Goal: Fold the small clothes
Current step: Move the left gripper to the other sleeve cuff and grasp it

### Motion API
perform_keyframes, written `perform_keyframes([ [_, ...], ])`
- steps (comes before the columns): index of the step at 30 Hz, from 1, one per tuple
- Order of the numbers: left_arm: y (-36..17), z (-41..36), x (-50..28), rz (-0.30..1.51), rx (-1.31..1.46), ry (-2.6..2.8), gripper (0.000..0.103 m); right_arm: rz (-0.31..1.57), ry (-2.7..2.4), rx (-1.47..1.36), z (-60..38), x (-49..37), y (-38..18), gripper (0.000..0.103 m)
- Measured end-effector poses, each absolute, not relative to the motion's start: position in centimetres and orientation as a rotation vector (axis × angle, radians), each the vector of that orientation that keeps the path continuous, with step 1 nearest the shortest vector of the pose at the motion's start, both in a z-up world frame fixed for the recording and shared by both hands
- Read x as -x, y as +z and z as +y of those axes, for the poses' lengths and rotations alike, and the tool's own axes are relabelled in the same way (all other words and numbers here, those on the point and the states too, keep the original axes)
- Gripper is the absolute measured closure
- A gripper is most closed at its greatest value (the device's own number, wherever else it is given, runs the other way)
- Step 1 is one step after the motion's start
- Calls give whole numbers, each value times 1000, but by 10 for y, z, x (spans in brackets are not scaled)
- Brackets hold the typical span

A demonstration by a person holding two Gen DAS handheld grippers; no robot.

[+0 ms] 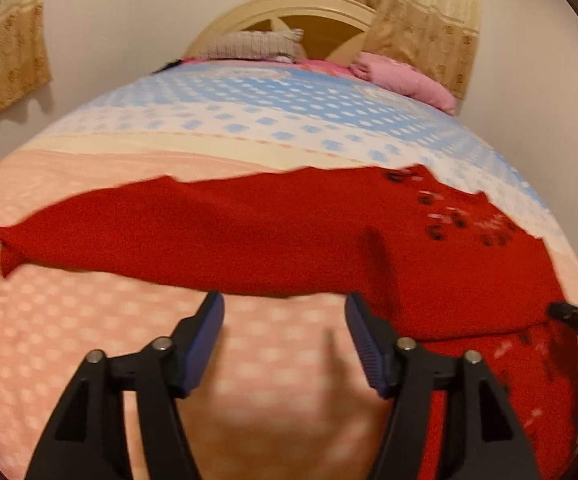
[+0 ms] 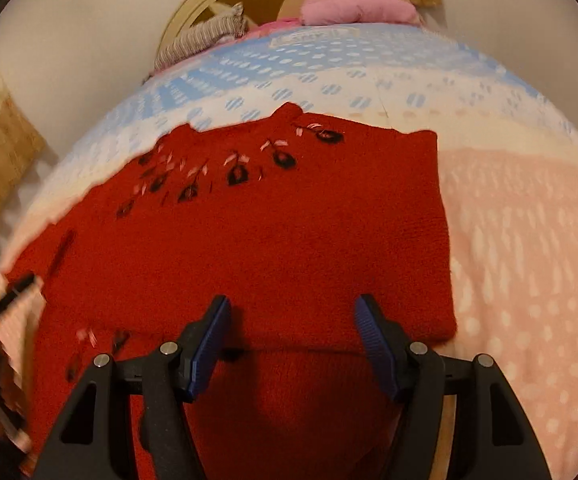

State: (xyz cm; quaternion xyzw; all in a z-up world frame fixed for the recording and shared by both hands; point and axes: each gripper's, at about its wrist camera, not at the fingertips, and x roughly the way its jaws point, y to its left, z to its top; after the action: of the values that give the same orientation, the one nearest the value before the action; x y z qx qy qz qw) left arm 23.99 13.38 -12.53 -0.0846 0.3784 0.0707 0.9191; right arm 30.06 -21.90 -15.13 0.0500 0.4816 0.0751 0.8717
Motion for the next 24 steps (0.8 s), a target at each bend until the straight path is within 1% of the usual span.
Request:
perform_keyframes([
  [2, -127, 155, -236, 783, 174, 191, 36, 1006, 146, -55, -206, -299, -142, 37],
  [4, -129, 178, -231, 785, 192, 240, 36, 998, 192, -75, -194, -301, -136, 37],
  [7, -132, 213, -222, 784, 246, 317, 36, 983, 254, -39, -157, -311, -132, 37],
  [10, -137, 253, -207, 781, 318, 398, 36, 1024, 339, 42, -116, -317, -150, 37],
  [11, -139, 268, -202, 780, 343, 429, 36, 1032, 326, 73, -109, -316, -156, 35],
  [12, -140, 275, -198, 780, 358, 444, 36, 988, 298, 108, -103, -309, -159, 34],
  [14, -144, 297, -188, 776, 400, 496, 35, 937, 279, 102, -103, -300, -162, 34],
  [18, -146, 322, -178, 753, 496, 522, 35, 941, 297, 49, -113, -297, -163, 34],
  [24, -134, 347, -179, 644, 725, 464, 35, 922, 290, 58, -107, -293, -164, 33],
])
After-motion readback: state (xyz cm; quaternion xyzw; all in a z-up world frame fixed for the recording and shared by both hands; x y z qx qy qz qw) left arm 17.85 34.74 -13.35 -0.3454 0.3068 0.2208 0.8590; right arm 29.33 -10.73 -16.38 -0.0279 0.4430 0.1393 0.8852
